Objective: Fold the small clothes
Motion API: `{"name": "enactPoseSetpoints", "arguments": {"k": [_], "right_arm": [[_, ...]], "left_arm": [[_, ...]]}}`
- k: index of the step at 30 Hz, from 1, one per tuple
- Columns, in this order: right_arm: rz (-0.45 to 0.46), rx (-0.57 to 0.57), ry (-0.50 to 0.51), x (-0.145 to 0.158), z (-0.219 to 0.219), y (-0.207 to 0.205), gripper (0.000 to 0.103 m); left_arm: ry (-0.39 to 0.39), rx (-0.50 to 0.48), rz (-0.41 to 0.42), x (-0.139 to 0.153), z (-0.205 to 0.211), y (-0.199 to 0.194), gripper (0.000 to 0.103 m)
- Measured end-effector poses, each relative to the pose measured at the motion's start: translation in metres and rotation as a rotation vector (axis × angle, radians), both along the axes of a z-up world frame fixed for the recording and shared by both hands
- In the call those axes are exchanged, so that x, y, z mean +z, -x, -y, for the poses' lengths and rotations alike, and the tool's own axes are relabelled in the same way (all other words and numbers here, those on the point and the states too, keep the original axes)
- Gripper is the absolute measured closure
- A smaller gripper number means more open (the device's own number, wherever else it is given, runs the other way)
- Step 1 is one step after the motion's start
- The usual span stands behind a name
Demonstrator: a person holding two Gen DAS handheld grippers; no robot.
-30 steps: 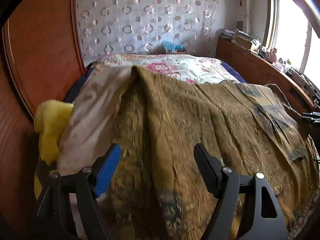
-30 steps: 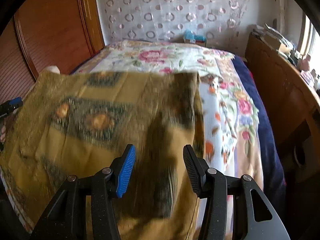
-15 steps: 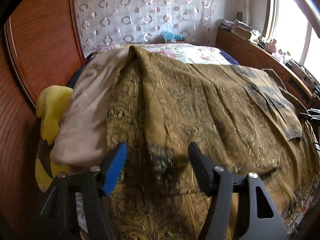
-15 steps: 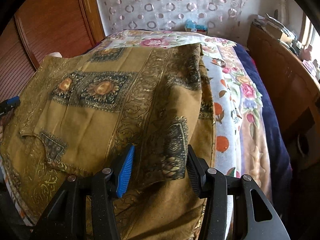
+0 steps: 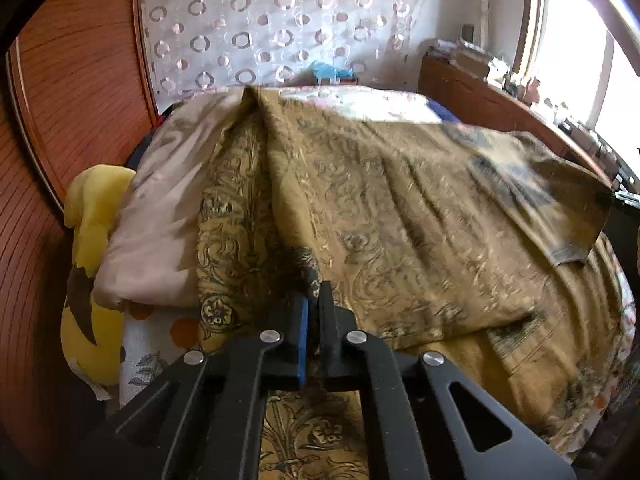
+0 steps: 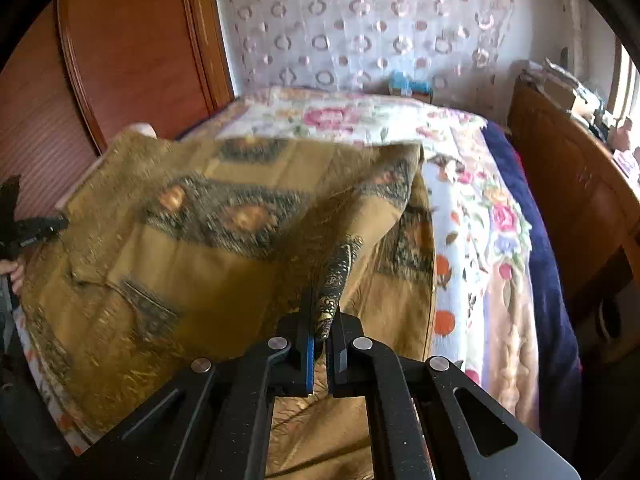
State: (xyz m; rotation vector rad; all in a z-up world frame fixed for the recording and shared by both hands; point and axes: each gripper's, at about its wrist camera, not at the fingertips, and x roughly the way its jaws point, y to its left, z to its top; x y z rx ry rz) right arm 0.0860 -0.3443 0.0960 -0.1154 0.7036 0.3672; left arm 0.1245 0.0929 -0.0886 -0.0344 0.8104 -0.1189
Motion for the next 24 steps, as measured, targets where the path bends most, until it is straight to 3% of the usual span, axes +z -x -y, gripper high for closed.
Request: {"name": "enactPoseSetpoints", "arguments": {"k": [6, 9, 17, 24], "right_arm": [[0.046, -0.013, -0.017, 0.008, 0.003, 0.021, 0.1], [0.061, -0.014, -0.039, 0.012, 0.007, 0.033, 0.1], [0.064, -0.013, -0.061, -0.002, 0.019, 0.062, 0.1], [0.065, -0.008, -0.054, -0.006, 0.012, 0.095, 0.1]], "left_arm": [[0.061, 0.044, 0.137, 0.041, -0.006, 0.017, 0.099], [0.048, 0.049, 0.167, 0.055, -0.009, 0.028, 0.099], [0.036, 0.065, 0.156, 0.046, -0.021, 0.072, 0.099], [0.089, 0.089, 0.164, 0.048, -0.027, 0.094, 0.099]]}}
